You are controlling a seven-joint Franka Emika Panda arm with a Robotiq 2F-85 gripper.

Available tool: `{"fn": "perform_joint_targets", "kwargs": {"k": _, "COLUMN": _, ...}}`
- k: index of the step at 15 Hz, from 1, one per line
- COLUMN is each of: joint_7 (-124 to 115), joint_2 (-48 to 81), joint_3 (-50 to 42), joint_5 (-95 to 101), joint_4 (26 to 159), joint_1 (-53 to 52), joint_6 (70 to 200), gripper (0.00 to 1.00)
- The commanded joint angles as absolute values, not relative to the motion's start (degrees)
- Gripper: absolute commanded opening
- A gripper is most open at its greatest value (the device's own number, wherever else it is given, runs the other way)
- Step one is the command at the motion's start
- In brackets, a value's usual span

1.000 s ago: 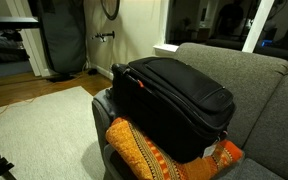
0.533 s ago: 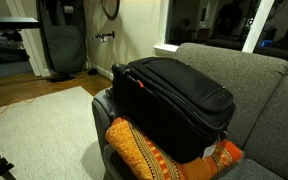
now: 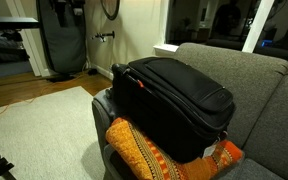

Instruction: Slide the zip to the right

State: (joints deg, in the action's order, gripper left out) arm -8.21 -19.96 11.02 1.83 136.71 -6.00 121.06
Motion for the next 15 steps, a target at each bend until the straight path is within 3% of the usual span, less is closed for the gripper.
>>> {"fn": "perform_joint_targets", "kwargs": {"k": 1, "joint_7": -8.7, "joint_2": -19.5, "joint_3": 10.6, "joint_5": 1.5, "joint_4": 136.7, "joint_1": -6.6, "joint_6": 121.3, "gripper": 1.00}}
{"fn": "perform_joint_targets", "kwargs": {"k": 15, "joint_7": -12.1, "joint_2": -11.9, "joint_3": 11.0, "joint_5": -1.8, "joint_4": 137.7, "joint_1": -7.4, "joint_6": 133.2, "gripper": 1.00}}
